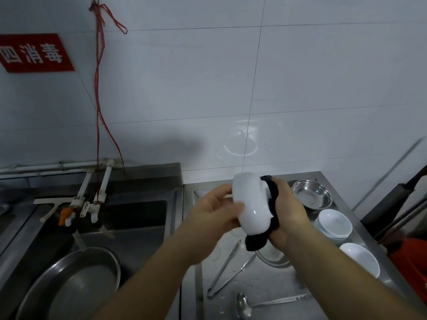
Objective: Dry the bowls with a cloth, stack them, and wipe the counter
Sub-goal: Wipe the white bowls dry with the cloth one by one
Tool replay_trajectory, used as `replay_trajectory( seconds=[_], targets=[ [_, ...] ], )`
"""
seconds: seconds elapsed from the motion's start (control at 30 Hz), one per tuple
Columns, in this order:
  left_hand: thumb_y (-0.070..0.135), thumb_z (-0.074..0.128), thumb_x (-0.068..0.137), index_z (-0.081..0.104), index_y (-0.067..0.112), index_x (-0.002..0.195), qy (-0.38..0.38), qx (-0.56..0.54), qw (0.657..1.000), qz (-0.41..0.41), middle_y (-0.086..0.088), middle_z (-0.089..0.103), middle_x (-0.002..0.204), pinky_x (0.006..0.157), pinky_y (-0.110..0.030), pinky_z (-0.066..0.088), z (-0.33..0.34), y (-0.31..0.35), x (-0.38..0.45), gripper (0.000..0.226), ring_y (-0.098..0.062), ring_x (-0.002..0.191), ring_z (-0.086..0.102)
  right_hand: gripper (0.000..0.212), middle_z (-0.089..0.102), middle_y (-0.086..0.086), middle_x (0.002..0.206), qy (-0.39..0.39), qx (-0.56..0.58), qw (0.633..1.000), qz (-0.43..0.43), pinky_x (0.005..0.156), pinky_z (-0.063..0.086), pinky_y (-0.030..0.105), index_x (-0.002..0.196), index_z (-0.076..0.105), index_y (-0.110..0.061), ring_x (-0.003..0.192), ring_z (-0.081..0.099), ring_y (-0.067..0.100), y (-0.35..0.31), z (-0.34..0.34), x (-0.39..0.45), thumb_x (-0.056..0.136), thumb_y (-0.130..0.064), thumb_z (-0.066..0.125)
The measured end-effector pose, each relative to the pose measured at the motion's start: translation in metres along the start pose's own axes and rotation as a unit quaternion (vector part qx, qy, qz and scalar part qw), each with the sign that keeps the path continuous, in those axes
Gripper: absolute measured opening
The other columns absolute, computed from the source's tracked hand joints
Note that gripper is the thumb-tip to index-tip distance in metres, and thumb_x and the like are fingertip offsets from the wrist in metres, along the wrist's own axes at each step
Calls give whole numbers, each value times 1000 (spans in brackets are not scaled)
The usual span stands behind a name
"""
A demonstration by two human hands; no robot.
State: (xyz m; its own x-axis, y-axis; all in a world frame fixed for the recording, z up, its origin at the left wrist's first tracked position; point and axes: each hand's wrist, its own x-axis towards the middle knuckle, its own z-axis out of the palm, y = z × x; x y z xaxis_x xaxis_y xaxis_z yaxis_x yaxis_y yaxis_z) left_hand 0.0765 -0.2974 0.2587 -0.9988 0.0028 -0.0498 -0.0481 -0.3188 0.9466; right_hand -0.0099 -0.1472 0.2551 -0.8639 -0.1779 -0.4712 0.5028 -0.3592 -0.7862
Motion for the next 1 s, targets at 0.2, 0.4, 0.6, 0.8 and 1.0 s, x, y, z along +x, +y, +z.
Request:
replay_trajectory(
  seconds=[0.2,0.4,0.6,0.8,1.0],
  targets=[
    [21,66,96,64,10,134,-23,-43,998,-36,-19,74,126,89,-42,64,-6,7,6,39,-38,114,73,24,74,4,78,31,-7,999,-26,56,57,42,98,76,-18,60,70,26,4,3,2,96,-39,65],
    [24,64,95,67,23,126,39,81,994,61,-3,78,119,94,-36,62,9,-23,5,31,-23,114,74,31,72,16,99,51,51,997,41,75,57,45,115,71,-4,88,68,34,14,11,-3,102,-29,56],
    [27,61,106,66,43,117,105,193,969,117,10,78,111,89,-28,62,14,-36,13,21,-11,108,74,9,80,-4,81,76,24,993,-83,60,60,32,110,66,-28,74,79,16,23,19,-15,106,-32,59],
    [27,59,104,66,33,128,59,221,969,98,10,77,119,101,-39,60,15,-42,7,26,-12,114,73,6,77,-1,96,78,-119,974,-174,88,62,52,101,65,-37,95,75,25,11,18,-15,100,-39,59],
    [40,55,105,55,30,98,52,412,904,96,6,69,79,57,-24,54,8,-43,7,12,-7,63,63,30,77,-12,78,51,-148,970,-185,72,60,39,80,70,-51,72,74,8,18,1,-9,102,-34,58]
  ],
)
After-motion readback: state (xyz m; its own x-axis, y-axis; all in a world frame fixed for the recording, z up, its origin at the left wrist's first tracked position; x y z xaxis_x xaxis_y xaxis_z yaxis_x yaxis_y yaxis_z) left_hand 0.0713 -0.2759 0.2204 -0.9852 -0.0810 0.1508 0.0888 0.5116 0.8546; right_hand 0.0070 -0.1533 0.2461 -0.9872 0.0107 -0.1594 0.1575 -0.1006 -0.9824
